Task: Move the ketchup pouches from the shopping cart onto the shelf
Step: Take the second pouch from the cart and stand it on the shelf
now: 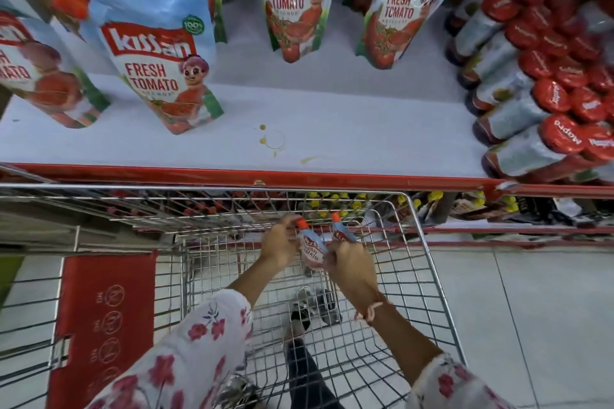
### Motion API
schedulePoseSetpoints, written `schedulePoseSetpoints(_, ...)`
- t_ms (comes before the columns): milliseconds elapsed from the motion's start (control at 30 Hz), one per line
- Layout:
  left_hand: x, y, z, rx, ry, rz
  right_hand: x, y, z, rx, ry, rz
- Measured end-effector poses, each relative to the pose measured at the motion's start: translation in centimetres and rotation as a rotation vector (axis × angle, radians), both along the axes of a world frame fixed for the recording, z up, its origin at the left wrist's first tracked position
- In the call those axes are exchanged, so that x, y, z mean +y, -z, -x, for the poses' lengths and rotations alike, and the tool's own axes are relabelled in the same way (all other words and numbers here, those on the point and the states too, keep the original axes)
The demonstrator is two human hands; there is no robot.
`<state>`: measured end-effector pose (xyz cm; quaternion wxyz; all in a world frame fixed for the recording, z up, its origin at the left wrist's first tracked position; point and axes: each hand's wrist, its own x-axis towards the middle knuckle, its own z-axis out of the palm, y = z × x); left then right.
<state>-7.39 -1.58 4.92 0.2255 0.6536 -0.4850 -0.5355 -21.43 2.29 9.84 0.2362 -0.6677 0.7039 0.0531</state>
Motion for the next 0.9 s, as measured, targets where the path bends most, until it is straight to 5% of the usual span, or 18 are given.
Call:
schedulePoseSetpoints(233, 1.8, -2.1, -3.1, 0.28, 0.079, -0.109, 0.6, -4.0, 2.2, -0.381, 0.011, 0.128)
schedulePoseSetpoints(533, 2.7, -11.7, -4.7, 0.357, 0.006, 0.124, 0.0, -12.4, 2.7, -0.981, 0.255, 0.209)
schedulePoseSetpoints(900, -0.1, -23.5, -5.2, 0.456, -0.132, 0.441, -2.6, -18.6, 2.0, -1.297, 0.203, 0.221)
